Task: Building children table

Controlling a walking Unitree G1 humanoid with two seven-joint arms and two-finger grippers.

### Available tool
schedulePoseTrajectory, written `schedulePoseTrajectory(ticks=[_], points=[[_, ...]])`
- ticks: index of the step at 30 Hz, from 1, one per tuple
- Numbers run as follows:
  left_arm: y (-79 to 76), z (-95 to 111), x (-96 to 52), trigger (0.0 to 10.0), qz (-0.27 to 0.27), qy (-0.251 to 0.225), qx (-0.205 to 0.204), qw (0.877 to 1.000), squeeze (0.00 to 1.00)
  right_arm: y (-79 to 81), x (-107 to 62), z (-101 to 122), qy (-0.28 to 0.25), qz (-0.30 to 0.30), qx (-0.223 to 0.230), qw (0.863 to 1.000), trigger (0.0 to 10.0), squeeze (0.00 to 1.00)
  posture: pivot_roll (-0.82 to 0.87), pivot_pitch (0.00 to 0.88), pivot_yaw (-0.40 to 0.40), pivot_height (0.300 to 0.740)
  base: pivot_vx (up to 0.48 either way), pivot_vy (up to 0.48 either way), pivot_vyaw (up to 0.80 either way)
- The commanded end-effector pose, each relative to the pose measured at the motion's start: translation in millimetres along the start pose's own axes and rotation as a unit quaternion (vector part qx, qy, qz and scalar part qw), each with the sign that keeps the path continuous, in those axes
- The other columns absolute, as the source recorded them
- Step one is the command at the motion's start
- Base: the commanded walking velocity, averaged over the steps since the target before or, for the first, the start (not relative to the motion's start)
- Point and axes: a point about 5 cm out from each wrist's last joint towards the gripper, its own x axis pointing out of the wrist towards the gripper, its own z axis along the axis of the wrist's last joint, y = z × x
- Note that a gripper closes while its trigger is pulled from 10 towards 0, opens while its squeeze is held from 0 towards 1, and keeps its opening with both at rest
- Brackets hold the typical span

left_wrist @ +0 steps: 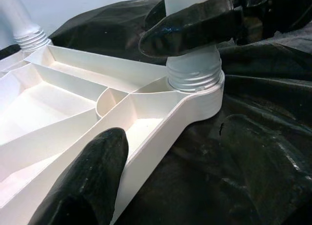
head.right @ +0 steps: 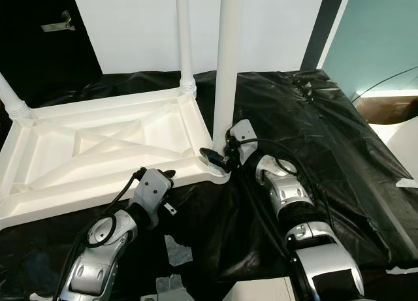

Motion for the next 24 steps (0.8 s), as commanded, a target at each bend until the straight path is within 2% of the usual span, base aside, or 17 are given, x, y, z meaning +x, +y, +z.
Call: schedulePoseTrajectory(ticks=[1, 4, 5, 7, 9, 11, 13, 14, 15, 18, 19, 20, 24], points=[[4.8, 0, -1.0, 10.0, 0.051, -0.001, -0.003, 0.999, 0.0, 6.7, -5.7, -23, 0.047, -0.045, 0.023, 0.998, 0.0, 0.0, 0.14, 0.0, -0.036, 0.74, 0.0, 0.0, 0.0], [4.8, 0, -1.2, 10.0, 0.051, -0.001, -0.003, 0.999, 0.0, 7.8, -6.3, -26, 0.05, -0.068, 0.033, 0.996, 0.0, 0.0, 0.14, 0.0, -0.036, 0.74, 0.0, 0.0, 0.0], [5.1, 0, -1.2, 10.0, 0.051, -0.001, -0.003, 0.999, 0.0, 6.8, -7.1, -29, 0.054, -0.106, 0.044, 0.992, 0.0, 0.0, 0.14, 0.0, -0.034, 0.74, 0.0, 0.0, 0.0], [5.1, 0, -1.2, 10.0, 0.051, -0.001, -0.003, 0.999, 0.0, 6.8, -7.1, -29, 0.054, -0.106, 0.044, 0.992, 0.0, 0.0, 0.14, 0.0, -0.034, 0.74, 0.0, 0.0, 0.0], [5.7, 0, -2.1, 10.0, 0.05, 0.0, -0.003, 0.999, 0.0, 10.2, -8.0, -32, 0.058, -0.173, 0.061, 0.981, 0.0, 0.0, 0.14, 0.0, -0.032, 0.74, 0.0, 0.0, 0.0], [5.7, 0, -2.1, 10.0, 0.05, 0.0, -0.003, 0.999, 0.0, 10.2, -8.0, -32, 0.058, -0.173, 0.061, 0.981, 0.0, 0.0, 0.14, 0.0, -0.032, 0.74, 0.0, 0.0, 0.0], [6.3, 0, -2.5, 10.0, 0.05, 0.0, -0.002, 0.999, 0.0, 14.4, -8.8, -34, 0.064, -0.233, 0.069, 0.968, 0.0, 0.0, 0.14, 0.0, -0.031, 0.74, 0.0, 0.0, 0.0], [6.3, 0, -2.5, 10.0, 0.05, 0.0, -0.002, 0.999, 0.0, 14.4, -8.8, -34, 0.064, -0.233, 0.069, 0.968, 0.0, 0.0, 0.14, 0.0, -0.031, 0.74, 0.0, 0.0, 0.0], [6.6, 1, -2.3, 10.0, 0.05, 0.0, -0.002, 0.999, 0.0, 18.8, -8.3, -36, 0.067, -0.261, 0.088, 0.959, 0.0, 0.0, 0.14, 0.0, -0.032, 0.74, 0.0, 0.0, 0.0], [6.6, 1, -2.2, 10.0, 0.05, 0.0, -0.002, 0.999, 0.0, 23.8, -7.1, -37, 0.068, -0.271, 0.095, 0.955, 0.0, 0.0, 0.14, 0.0, -0.033, 0.74, 0.0, 0.0, 0.0], [6.0, 1, -2.2, 10.0, 0.05, -0.001, -0.003, 0.999, 0.0, 29.5, -5.5, -36, 0.056, -0.273, 0.114, 0.954, 0.0, 0.0, 0.14, 0.0, -0.032, 0.74, 0.0, 0.0, 0.0], [5.8, 1, -2.1, 10.0, 0.05, -0.001, -0.003, 0.999, 0.0, 30.2, -5.6, -34, 0.05, -0.273, 0.12, 0.953, 2.6, 0.0, 0.14, 0.0, -0.032, 0.74, 0.0, 0.0, 0.0], [5.8, 1, -2.1, 10.0, 0.049, -0.001, -0.003, 0.999, 0.0, 30.4, -5.9, -33, 0.047, -0.274, 0.125, 0.952, 2.6, 0.0, 0.14, 0.0, -0.032, 0.74, 0.0, 0.0, 0.0]])
